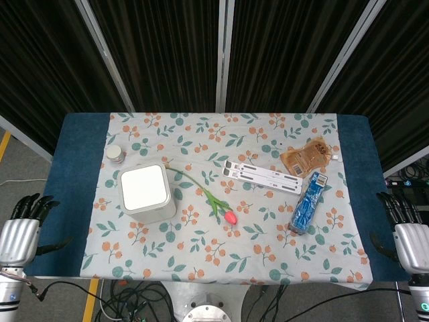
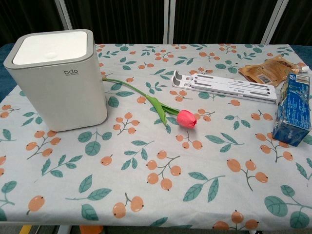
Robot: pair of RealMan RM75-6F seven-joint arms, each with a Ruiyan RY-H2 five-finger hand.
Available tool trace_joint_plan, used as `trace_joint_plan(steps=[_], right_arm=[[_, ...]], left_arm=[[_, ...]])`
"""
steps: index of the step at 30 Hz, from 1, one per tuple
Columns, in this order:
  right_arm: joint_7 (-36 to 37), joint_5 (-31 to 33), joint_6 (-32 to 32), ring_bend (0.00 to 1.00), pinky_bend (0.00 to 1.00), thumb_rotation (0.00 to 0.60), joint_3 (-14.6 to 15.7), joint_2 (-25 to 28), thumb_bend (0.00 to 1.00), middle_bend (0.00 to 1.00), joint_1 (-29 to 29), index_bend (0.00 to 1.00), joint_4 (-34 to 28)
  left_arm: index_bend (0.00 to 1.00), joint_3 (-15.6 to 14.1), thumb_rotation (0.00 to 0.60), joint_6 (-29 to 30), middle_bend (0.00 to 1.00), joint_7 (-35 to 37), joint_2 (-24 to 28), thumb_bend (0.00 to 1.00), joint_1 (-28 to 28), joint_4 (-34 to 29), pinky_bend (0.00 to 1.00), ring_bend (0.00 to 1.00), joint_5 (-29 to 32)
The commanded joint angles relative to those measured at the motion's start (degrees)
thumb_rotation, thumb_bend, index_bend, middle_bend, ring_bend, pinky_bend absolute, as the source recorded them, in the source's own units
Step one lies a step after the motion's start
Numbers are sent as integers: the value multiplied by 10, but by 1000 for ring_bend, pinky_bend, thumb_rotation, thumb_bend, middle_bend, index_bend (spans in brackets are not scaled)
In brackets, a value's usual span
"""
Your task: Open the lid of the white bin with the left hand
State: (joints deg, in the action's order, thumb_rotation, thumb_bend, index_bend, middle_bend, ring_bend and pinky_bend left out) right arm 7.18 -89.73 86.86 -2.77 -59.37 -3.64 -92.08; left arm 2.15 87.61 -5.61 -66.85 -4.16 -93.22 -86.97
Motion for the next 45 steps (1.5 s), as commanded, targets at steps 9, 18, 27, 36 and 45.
trace_joint_plan(steps=[9,18,27,36,45], right_arm=[[4,0,8,0,31,600,-6,18,256,69,0,0,-19],[6,-3,23,0,31,600,-22,64,256,69,-4,0,-52],[-12,0,17,0,31,600,-25,78,256,68,-7,0,-79],[-10,6,9,0,24,600,-23,71,256,67,-9,0,-72],[-3,9,3,0,19,600,-21,64,256,67,-10,0,-63]], left_arm=[[236,1,463,-5,161,6,4,25,-10,0,108,80,-15],[238,17,465,-47,161,72,38,25,-91,-14,107,80,-109],[238,13,449,-133,161,127,42,25,-193,-33,104,80,-188],[246,19,426,-197,162,104,19,25,-235,-22,104,80,-148],[263,1,391,-244,208,94,20,23,-258,-30,104,116,-126]])
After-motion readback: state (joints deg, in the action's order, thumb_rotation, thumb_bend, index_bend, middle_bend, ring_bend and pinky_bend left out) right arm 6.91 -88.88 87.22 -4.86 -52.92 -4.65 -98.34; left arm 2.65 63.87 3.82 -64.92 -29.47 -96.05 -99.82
